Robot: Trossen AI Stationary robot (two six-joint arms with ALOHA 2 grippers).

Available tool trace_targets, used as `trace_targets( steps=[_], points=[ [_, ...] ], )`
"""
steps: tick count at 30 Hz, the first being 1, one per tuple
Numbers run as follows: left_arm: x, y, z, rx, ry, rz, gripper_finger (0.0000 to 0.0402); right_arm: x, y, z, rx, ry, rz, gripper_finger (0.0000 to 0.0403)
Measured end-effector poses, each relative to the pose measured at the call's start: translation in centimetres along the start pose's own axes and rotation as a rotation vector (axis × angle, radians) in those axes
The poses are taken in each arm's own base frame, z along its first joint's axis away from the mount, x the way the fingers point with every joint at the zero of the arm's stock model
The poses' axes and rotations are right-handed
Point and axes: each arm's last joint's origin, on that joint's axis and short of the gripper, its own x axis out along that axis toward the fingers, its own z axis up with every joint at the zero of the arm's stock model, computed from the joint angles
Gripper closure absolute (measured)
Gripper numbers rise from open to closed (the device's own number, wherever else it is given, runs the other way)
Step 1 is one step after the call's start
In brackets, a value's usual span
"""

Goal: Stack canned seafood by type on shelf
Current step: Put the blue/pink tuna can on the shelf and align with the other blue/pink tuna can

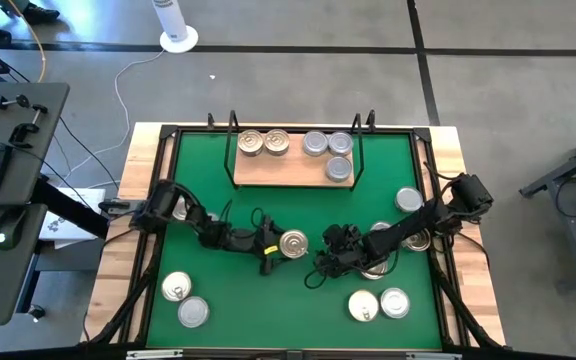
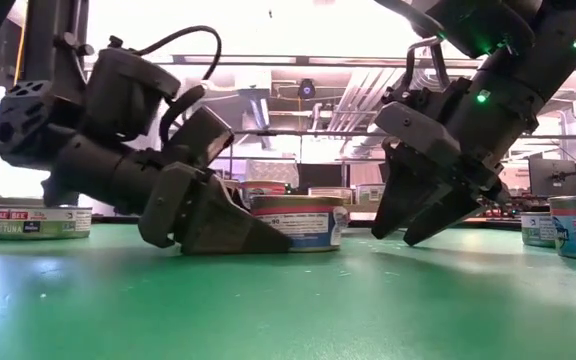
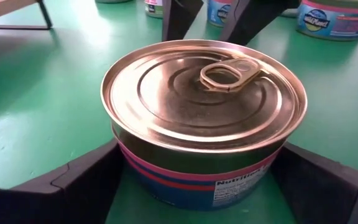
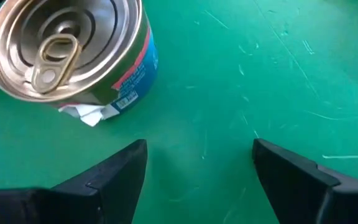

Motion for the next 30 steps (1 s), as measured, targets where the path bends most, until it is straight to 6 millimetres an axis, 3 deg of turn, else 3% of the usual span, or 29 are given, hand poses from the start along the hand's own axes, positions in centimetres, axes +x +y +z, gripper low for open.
trace_targets(
  steps=[23, 30],
  points=[
    [-1.5, -1.5, 1.0, -0.004, 0.003, 0.084, 0.0025, 0.0, 0.0, 0.1, -0.012, -0.032, -0.008, 0.0114],
    [-2.0, -2.5, 0.8, -0.006, -0.017, 0.184, 0.0025, 0.0, 0.0, 0.1, -0.013, -0.031, -0.008, 0.0114]
  ],
)
